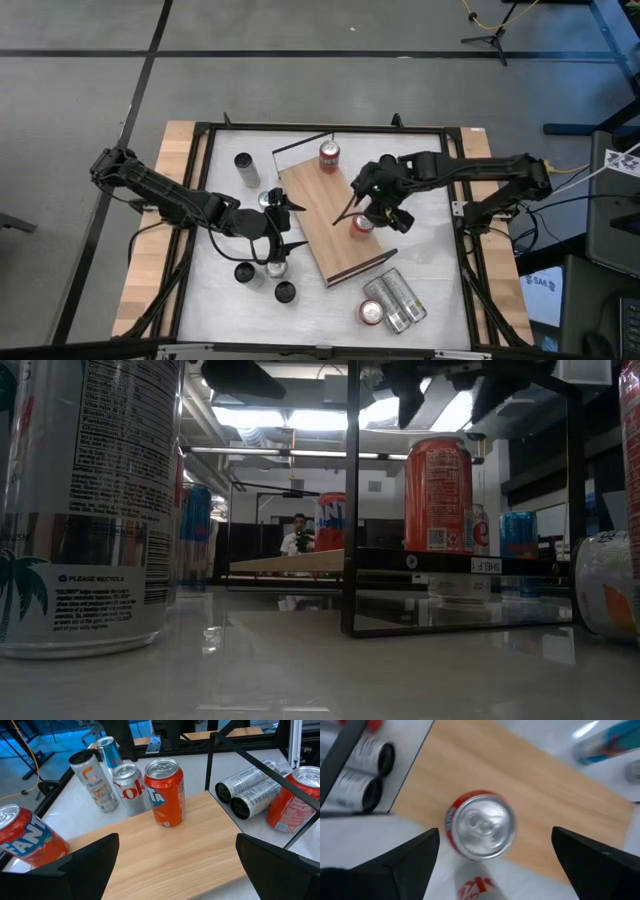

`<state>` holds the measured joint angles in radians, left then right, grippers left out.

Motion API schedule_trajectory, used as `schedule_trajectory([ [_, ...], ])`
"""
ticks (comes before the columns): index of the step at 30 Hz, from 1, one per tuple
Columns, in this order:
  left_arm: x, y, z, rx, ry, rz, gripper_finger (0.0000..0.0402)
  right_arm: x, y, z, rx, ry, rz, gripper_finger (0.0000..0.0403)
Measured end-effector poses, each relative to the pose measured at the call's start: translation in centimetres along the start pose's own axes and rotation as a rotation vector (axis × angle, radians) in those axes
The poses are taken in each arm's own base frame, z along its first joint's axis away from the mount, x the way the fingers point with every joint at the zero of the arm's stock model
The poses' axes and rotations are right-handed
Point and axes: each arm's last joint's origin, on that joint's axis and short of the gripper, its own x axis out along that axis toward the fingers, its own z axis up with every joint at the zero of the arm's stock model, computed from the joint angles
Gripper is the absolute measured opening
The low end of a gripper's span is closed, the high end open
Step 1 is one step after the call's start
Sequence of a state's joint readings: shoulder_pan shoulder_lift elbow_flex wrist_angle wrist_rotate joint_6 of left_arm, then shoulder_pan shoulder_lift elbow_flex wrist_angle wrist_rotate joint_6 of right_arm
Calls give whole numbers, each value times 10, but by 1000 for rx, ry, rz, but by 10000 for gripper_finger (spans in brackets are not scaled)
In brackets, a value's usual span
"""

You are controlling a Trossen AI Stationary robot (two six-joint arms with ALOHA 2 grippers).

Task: Place canned beverage on shelf
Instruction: Align the left orange soda can with the other orange soda can

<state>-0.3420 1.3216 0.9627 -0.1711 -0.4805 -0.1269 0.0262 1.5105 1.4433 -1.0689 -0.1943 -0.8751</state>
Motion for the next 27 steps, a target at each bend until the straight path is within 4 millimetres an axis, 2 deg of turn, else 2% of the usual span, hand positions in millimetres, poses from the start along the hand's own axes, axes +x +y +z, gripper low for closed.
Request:
schedule_trajectory([
  [7,0,0,0,-2,-1,0,396,13,1,6,-68,26,22,379],
  [14,0,0,0,-4,-4,-1,396,36,-3,5,-63,101,59,379],
  [19,0,0,0,-4,-3,-2,396,45,-6,4,-59,142,60,379],
  [27,0,0,0,-3,-3,-3,396,52,-7,3,75,163,64,379],
])
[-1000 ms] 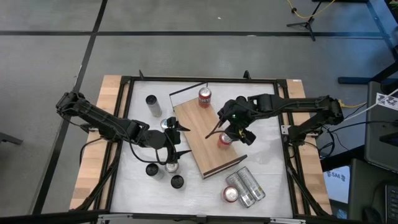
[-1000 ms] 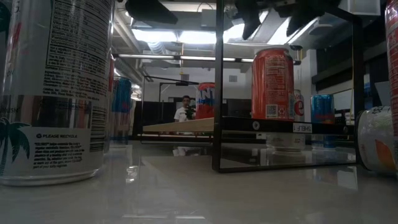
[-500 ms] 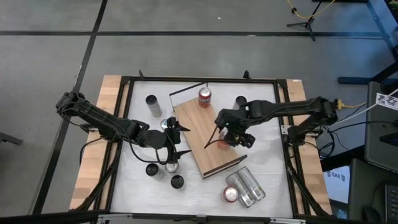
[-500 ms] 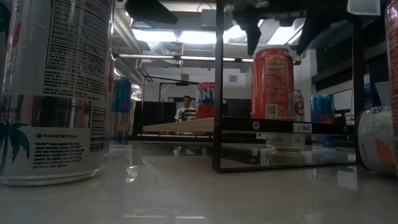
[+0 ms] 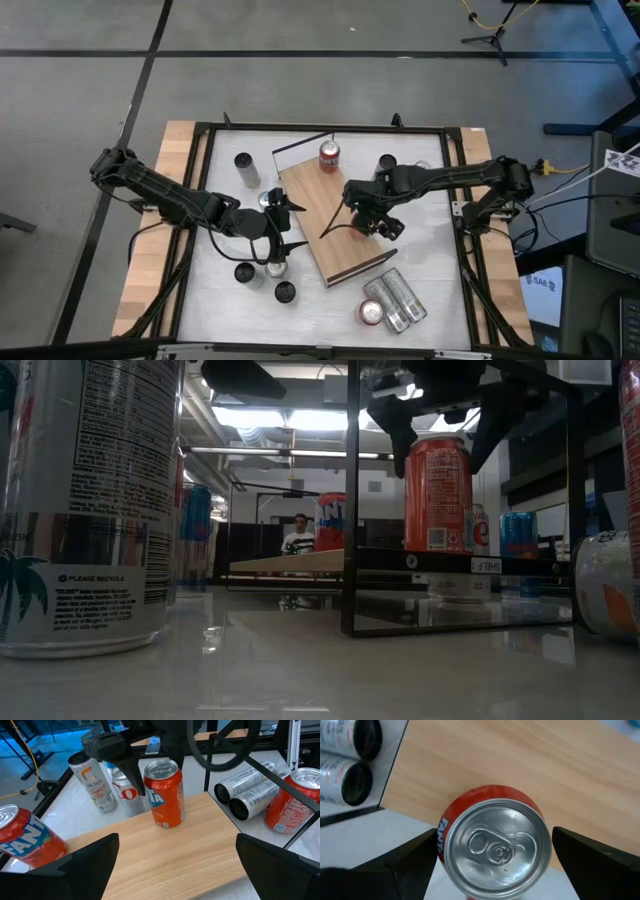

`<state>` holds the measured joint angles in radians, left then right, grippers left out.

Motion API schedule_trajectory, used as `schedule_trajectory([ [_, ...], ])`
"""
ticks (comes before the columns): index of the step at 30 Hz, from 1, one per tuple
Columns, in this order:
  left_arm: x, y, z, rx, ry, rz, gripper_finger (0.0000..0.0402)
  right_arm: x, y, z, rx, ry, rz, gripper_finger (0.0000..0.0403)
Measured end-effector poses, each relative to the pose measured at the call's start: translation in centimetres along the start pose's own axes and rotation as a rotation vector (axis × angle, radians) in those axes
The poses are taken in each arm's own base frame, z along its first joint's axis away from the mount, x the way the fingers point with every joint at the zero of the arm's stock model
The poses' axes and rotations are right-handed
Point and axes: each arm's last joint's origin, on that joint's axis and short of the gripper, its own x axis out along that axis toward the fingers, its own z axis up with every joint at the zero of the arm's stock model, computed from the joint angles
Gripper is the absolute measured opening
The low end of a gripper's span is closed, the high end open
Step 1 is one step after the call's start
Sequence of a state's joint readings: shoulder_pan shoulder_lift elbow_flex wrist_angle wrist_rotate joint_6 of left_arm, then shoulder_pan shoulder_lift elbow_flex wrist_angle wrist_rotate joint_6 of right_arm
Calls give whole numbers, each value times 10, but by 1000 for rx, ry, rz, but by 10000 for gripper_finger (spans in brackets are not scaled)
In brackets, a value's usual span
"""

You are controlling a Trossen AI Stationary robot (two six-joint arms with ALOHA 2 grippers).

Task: Place canned beverage on shelf
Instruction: Align the left orange soda can with the other orange soda can

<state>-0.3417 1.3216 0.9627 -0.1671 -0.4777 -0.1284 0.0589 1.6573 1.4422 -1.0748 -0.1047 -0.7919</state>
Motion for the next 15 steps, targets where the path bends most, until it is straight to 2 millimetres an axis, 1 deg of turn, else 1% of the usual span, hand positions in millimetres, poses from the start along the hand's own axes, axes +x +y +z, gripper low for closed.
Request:
schedule_trajectory([
  [3,0,0,0,0,0,0,396,0,0,0,34,-1,0,379],
  [15,0,0,0,0,0,0,396,0,0,0,57,7,-8,379],
])
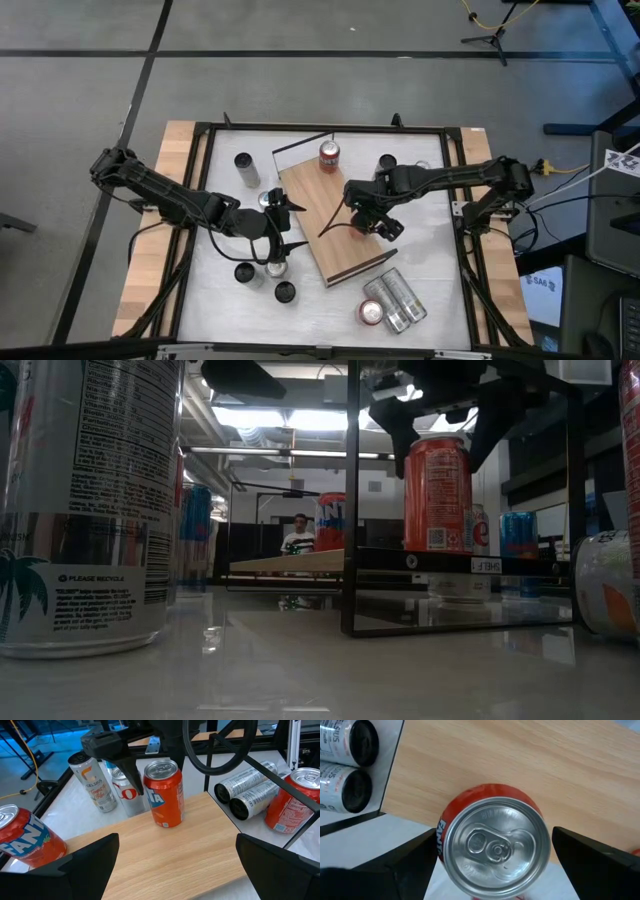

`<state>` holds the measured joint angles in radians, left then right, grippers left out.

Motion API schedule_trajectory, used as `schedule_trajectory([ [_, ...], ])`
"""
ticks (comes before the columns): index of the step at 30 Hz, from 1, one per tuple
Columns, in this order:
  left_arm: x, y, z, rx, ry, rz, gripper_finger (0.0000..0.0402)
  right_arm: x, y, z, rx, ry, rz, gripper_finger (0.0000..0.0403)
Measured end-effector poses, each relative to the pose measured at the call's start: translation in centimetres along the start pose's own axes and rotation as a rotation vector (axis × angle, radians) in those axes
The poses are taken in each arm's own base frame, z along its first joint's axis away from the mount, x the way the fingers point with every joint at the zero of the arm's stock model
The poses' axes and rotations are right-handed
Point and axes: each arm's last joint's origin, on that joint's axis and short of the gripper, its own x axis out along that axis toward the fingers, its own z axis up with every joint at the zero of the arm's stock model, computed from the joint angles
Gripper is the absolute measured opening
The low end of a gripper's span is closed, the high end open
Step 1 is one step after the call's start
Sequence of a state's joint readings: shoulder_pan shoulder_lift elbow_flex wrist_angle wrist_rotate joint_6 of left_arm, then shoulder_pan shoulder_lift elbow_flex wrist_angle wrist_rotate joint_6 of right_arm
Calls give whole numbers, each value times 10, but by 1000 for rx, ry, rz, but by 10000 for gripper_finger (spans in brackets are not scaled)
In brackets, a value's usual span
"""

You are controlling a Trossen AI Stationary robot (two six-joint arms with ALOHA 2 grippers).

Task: Place canned beverage on shelf
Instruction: Align the left orange soda can with the other orange soda can

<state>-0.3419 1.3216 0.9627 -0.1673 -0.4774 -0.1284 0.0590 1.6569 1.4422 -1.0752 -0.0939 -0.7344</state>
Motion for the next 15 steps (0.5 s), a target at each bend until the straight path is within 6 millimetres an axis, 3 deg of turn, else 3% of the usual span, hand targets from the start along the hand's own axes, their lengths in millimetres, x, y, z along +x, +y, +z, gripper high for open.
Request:
schedule_trajectory([
  [15,0,0,0,0,0,0,396,0,0,0,148,1,-5,378],
])
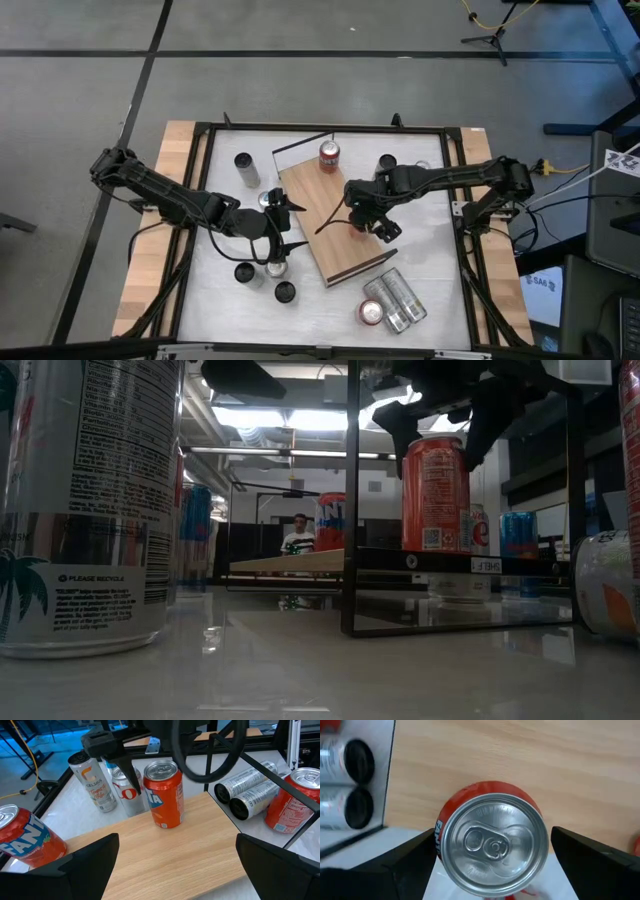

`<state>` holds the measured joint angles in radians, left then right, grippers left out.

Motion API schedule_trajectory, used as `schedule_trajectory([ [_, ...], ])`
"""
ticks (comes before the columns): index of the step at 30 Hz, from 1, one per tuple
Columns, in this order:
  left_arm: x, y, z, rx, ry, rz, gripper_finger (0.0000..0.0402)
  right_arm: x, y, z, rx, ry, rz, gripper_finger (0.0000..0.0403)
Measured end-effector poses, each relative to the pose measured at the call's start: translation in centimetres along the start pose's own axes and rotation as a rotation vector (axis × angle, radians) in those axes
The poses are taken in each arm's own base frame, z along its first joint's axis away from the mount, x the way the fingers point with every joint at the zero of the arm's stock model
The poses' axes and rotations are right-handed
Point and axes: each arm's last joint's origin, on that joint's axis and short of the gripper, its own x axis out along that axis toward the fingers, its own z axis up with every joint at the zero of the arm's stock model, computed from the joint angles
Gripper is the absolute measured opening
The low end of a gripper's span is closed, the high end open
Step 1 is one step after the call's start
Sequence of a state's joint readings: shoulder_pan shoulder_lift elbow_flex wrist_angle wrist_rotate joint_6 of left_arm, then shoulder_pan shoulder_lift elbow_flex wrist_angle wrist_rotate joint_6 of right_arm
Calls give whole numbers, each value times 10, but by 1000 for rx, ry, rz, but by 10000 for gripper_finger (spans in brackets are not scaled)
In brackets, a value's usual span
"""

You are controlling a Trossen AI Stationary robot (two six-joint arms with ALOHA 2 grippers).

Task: Place canned beverage on shelf
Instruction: Align the left orange soda can with the other orange soda can

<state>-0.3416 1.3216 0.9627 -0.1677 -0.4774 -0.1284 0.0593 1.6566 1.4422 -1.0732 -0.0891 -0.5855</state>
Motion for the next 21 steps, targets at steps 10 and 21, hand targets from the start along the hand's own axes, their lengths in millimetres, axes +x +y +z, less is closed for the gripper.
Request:
schedule_trajectory([
  [10,0,0,0,0,0,0,396,0,0,0,393,-4,-1,378],
  [21,0,0,0,0,0,0,396,0,-2,3,1008,-38,-6,378],
])
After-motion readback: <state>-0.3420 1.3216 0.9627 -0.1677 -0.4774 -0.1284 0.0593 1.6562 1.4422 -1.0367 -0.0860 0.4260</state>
